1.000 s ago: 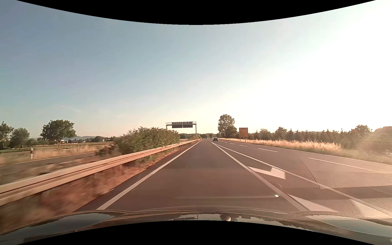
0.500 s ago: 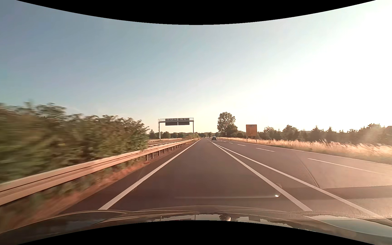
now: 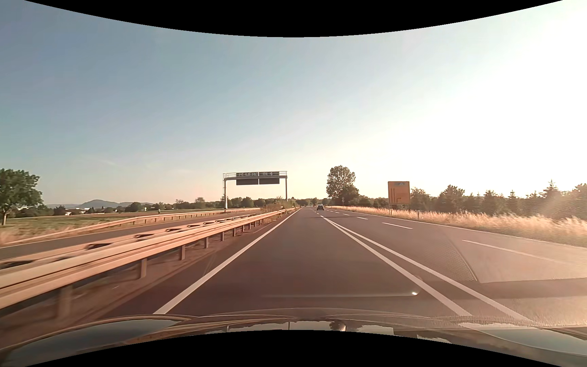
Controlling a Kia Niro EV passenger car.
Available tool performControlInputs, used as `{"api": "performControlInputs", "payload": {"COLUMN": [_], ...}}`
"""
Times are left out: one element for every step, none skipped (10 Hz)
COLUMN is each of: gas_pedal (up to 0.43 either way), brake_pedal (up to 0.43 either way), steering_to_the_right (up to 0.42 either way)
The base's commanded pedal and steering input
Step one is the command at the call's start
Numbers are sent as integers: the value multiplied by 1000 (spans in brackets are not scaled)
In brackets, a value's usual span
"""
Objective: Follow the waypoints while adhering to traffic rules and regulations
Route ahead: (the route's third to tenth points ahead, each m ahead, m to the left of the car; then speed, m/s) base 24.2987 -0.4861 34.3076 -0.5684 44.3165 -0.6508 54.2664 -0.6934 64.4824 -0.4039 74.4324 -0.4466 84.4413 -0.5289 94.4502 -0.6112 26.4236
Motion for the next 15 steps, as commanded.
{"api": "performControlInputs", "payload": {"gas_pedal": [268, 268, 268, 268, 268, 268, 268, 268, 268, 268, 268, 268, 268, 268, 268], "brake_pedal": [0, 0, 0, 0, 0, 0, 0, 0, 0, 0, 0, 0, 0, 0, 0], "steering_to_the_right": [1, 1, 1, 1, 1, 1, 1, 1, 1, 1, 2, 2, 2, 3, 2]}}
